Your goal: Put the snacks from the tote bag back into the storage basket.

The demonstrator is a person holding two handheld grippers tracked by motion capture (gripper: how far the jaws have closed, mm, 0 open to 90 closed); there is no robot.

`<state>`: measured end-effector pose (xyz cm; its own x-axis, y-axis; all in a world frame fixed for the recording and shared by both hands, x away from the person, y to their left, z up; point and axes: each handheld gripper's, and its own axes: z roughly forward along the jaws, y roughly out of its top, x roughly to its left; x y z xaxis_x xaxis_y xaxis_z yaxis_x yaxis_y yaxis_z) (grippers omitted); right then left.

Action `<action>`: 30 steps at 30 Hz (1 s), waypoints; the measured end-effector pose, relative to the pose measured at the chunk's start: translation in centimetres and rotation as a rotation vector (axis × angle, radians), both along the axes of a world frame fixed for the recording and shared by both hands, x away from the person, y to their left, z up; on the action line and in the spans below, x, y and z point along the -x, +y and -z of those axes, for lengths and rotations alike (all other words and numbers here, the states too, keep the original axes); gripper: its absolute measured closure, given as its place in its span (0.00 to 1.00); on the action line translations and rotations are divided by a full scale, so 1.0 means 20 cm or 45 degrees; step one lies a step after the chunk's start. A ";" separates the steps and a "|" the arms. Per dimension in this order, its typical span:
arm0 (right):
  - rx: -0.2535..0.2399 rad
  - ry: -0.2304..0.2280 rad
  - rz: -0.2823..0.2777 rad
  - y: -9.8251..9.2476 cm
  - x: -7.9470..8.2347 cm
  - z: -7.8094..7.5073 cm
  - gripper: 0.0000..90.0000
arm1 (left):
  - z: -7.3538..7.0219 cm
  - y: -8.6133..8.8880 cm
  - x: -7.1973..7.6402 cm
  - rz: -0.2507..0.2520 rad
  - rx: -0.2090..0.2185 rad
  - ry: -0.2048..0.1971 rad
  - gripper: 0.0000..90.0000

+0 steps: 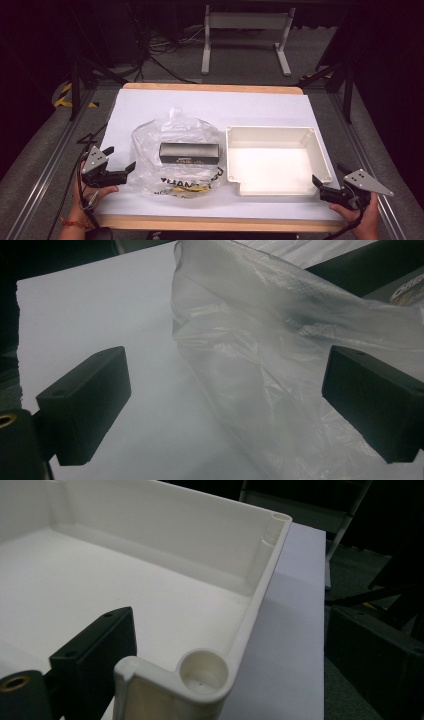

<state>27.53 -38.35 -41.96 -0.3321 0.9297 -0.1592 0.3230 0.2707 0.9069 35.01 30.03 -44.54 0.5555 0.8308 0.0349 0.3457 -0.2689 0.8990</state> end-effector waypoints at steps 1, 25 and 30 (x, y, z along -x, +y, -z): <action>0.000 0.001 -0.001 0.00 0.00 0.00 0.08 | 0.00 0.00 0.00 0.002 -0.001 0.001 0.07; 0.033 -0.060 -0.147 0.12 0.02 -0.13 0.15 | 0.01 -0.03 0.02 0.059 -0.038 0.017 0.07; 0.048 -0.062 -0.213 0.19 0.00 -0.16 0.18 | 0.01 -0.02 0.04 0.053 -0.035 0.019 0.07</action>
<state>27.58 -34.52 -38.81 -0.4729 0.8551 -0.2126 0.2269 0.3513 0.9084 34.21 29.56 -44.82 0.5905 0.8056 0.0493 0.3466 -0.3083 0.8859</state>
